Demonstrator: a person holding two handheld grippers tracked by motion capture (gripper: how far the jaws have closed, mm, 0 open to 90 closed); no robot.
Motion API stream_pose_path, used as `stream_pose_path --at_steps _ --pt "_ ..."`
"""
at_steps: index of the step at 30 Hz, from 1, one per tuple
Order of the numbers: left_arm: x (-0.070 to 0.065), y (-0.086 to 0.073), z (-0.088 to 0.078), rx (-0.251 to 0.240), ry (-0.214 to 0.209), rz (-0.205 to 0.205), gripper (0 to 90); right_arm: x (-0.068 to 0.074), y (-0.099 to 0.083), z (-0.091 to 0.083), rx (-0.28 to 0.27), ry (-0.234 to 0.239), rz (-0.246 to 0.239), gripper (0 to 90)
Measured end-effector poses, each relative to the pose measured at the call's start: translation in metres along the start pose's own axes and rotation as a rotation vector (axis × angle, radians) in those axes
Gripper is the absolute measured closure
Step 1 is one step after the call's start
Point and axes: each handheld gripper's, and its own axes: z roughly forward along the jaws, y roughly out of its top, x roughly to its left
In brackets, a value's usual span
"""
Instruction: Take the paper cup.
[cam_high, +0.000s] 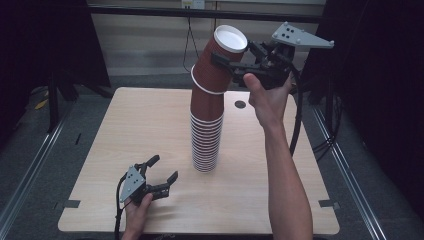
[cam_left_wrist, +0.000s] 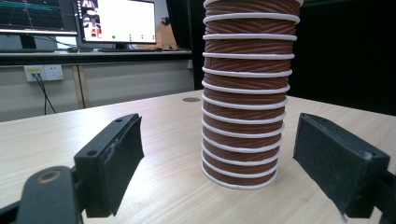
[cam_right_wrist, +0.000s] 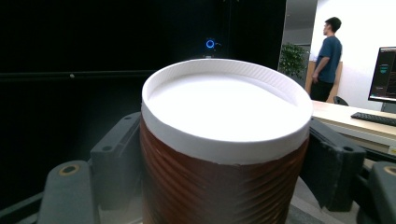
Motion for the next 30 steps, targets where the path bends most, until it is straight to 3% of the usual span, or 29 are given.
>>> stream_pose_path --at_steps 7,30 --pt "0.0 0.0 0.0 0.002 -0.001 -0.002 15.5 -0.002 0.003 -0.01 -0.038 -0.001 0.014 23.1" --pt "0.0 0.0 0.0 0.002 -0.001 -0.001 15.5 -0.009 -0.001 -0.045 -0.057 -0.042 0.019 23.1"
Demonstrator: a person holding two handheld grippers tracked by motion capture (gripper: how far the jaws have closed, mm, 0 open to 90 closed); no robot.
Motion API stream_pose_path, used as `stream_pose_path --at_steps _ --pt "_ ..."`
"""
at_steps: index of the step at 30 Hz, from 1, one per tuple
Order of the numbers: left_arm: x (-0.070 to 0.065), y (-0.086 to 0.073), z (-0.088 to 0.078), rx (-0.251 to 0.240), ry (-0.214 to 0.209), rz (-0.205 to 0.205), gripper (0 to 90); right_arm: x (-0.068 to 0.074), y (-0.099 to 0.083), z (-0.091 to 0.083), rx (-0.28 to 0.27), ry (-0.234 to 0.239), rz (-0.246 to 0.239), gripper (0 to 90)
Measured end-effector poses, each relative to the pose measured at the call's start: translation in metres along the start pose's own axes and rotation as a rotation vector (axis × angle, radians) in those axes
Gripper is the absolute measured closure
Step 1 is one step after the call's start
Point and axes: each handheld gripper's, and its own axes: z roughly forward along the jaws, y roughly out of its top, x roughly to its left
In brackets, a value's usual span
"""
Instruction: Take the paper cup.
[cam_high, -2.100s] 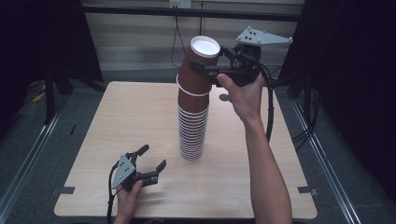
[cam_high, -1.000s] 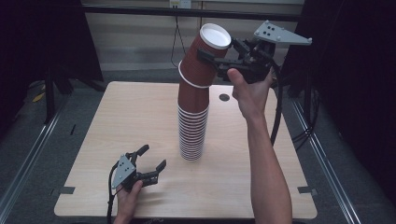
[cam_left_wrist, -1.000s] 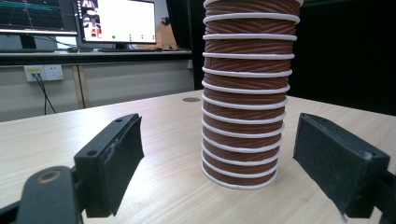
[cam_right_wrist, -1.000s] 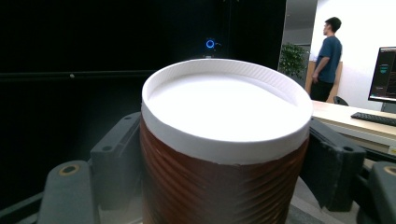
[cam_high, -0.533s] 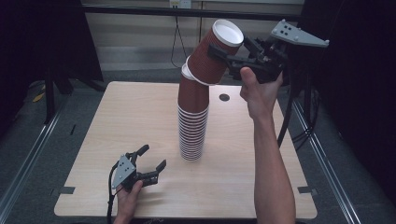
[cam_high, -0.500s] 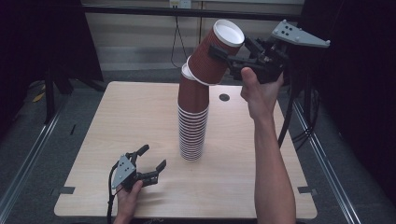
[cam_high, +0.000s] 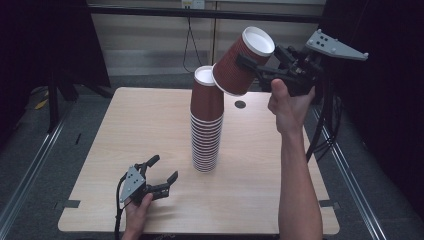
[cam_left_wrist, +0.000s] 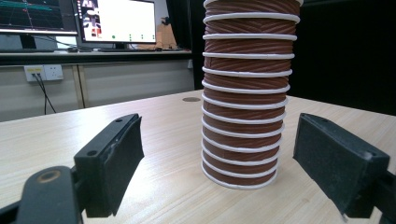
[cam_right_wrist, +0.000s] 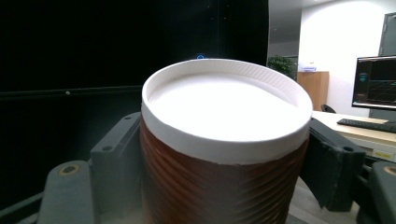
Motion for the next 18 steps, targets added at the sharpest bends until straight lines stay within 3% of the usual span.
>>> stream_pose_path --at_steps 12,14,15,16,17,18 --pt "-0.002 0.0 -0.001 0.009 -0.007 -0.008 15.4 -0.006 -0.008 -0.03 0.013 -0.051 -0.003 23.1" --pt "-0.001 0.001 0.001 0.022 0.002 -0.003 15.5 -0.007 -0.009 -0.033 0.013 -0.053 -0.001 23.1" --pt "0.001 0.002 0.002 0.045 -0.014 0.027 15.4 -0.007 -0.012 -0.036 0.025 -0.063 -0.002 23.1" --pt "0.001 0.002 0.002 0.045 -0.014 0.027 15.4 -0.008 -0.014 -0.037 0.031 -0.066 -0.002 23.1" --pt "-0.002 0.002 0.003 0.044 -0.018 -0.008 15.4 -0.008 -0.014 -0.037 0.031 -0.066 -0.002 23.1" --pt "-0.001 0.002 0.004 0.048 -0.03 -0.012 15.4 -0.008 -0.017 -0.037 0.035 -0.069 -0.002 23.1"
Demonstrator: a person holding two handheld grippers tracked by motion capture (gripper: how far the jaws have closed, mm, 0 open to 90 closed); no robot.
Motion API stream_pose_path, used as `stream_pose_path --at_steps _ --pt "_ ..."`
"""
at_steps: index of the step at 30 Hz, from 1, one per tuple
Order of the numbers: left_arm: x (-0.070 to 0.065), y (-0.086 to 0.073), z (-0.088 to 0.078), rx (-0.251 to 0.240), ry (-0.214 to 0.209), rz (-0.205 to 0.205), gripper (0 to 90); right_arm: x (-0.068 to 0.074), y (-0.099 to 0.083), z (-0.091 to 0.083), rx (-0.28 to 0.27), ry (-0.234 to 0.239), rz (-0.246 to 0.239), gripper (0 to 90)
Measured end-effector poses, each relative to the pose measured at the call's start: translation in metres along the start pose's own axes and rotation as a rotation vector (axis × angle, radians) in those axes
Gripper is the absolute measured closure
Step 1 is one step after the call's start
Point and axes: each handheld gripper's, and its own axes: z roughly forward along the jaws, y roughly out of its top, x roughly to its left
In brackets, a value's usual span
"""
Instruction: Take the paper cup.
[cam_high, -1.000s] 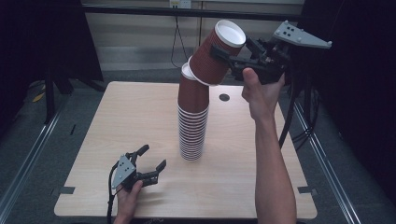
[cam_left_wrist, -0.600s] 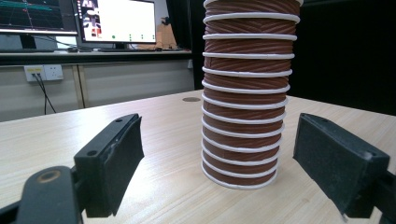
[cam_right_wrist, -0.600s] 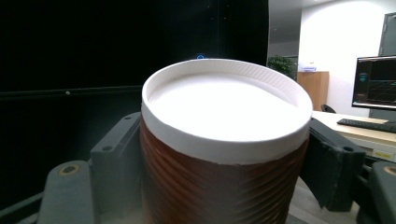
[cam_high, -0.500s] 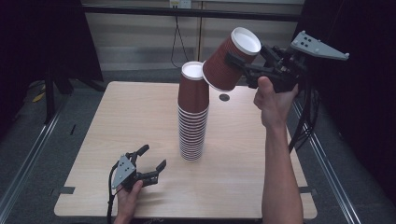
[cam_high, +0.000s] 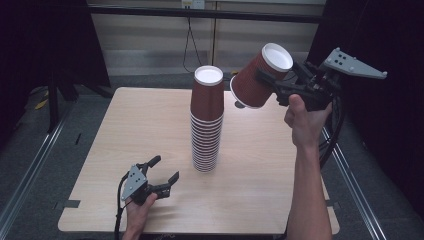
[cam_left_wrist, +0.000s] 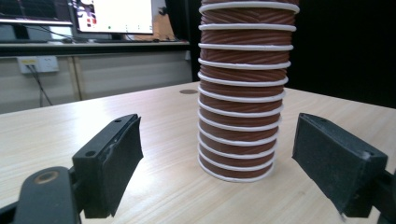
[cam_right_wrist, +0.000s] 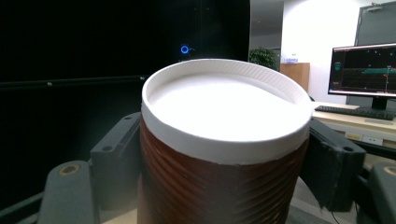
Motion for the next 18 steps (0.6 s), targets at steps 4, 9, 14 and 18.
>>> stream_pose_path --at_steps 4,9,14,18 --pt "-0.004 0.004 0.004 0.045 -0.034 0.033 15.6 -0.001 -0.016 0.0 0.027 0.002 0.014 23.1" --pt "-0.006 0.014 0.005 0.035 -0.066 0.048 15.7 0.0 -0.026 -0.001 0.037 0.0 0.02 23.1" --pt "-0.009 0.029 0.008 0.05 -0.129 0.076 15.7 0.002 -0.039 -0.006 0.059 -0.01 0.019 23.3" --pt "-0.012 0.036 0.011 0.054 -0.158 0.087 15.8 0.004 -0.049 -0.01 0.081 -0.017 0.027 23.3"
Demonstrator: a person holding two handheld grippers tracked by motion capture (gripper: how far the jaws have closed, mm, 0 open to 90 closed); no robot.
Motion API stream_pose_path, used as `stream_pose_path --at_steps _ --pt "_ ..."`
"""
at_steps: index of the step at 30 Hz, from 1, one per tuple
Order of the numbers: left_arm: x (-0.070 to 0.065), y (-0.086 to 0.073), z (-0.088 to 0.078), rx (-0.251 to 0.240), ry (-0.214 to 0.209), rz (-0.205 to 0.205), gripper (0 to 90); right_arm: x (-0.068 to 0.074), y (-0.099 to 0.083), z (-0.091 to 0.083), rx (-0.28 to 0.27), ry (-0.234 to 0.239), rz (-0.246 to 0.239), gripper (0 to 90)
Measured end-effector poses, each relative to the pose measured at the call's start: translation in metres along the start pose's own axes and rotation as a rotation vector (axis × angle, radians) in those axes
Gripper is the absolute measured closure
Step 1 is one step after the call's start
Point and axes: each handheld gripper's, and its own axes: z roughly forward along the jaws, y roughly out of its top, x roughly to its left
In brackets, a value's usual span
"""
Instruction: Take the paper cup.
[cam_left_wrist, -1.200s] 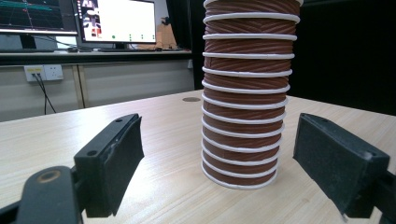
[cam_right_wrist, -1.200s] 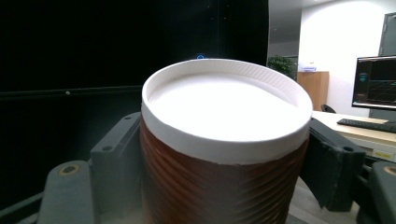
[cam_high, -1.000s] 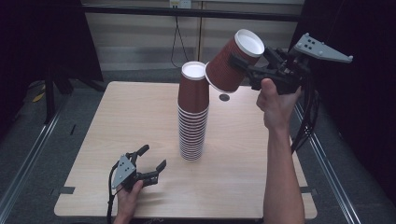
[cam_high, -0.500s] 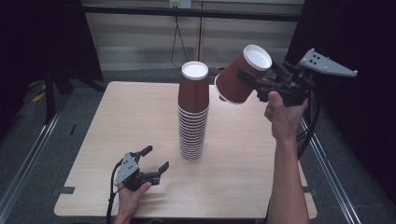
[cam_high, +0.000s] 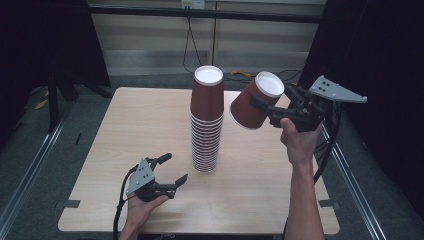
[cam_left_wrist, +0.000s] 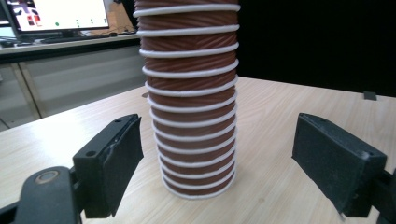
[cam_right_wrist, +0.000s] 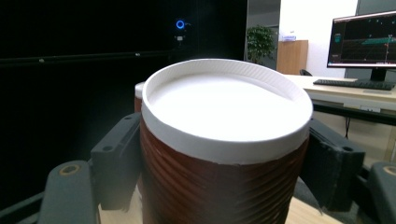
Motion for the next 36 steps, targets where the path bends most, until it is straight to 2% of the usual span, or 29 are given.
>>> stream_pose_path --at_steps 4,6,8,9,11,13,25,27,31,36 --pt "0.0 0.006 0.003 0.0 -0.056 -0.035 15.9 0.003 -0.011 -0.001 0.017 -0.004 0.002 23.3" --pt "-0.002 0.01 0.004 0.012 -0.063 -0.024 15.8 0.004 -0.016 -0.002 0.028 0.003 0.006 23.3" --pt "-0.004 0.012 0.007 0.001 -0.078 -0.019 15.8 0.004 -0.021 -0.003 0.038 0.0 0.002 23.3" --pt "-0.006 0.015 0.008 0.011 -0.082 -0.004 15.9 0.005 -0.027 -0.004 0.038 0.005 0.013 23.3" --pt "-0.007 0.016 0.008 0.01 -0.085 0.001 15.9 0.005 -0.03 -0.004 0.043 0.004 0.013 23.3" --pt "-0.008 0.017 0.01 0.008 -0.085 0.013 15.8 0.006 -0.04 -0.006 0.052 0.007 0.024 23.3" --pt "-0.01 0.018 0.016 0.027 -0.103 0.02 15.8 0.012 -0.071 -0.008 0.084 0.026 0.058 23.4" --pt "-0.011 0.019 0.017 0.013 -0.11 0.018 15.8 0.015 -0.08 -0.006 0.114 0.029 0.061 23.3" --pt "-0.013 0.022 0.018 0.017 -0.11 0.047 15.8 0.017 -0.088 -0.007 0.115 0.039 0.071 23.4" --pt "-0.016 0.025 0.022 0.01 -0.133 0.053 15.8 0.024 -0.1 -0.006 0.113 0.055 0.085 23.4"
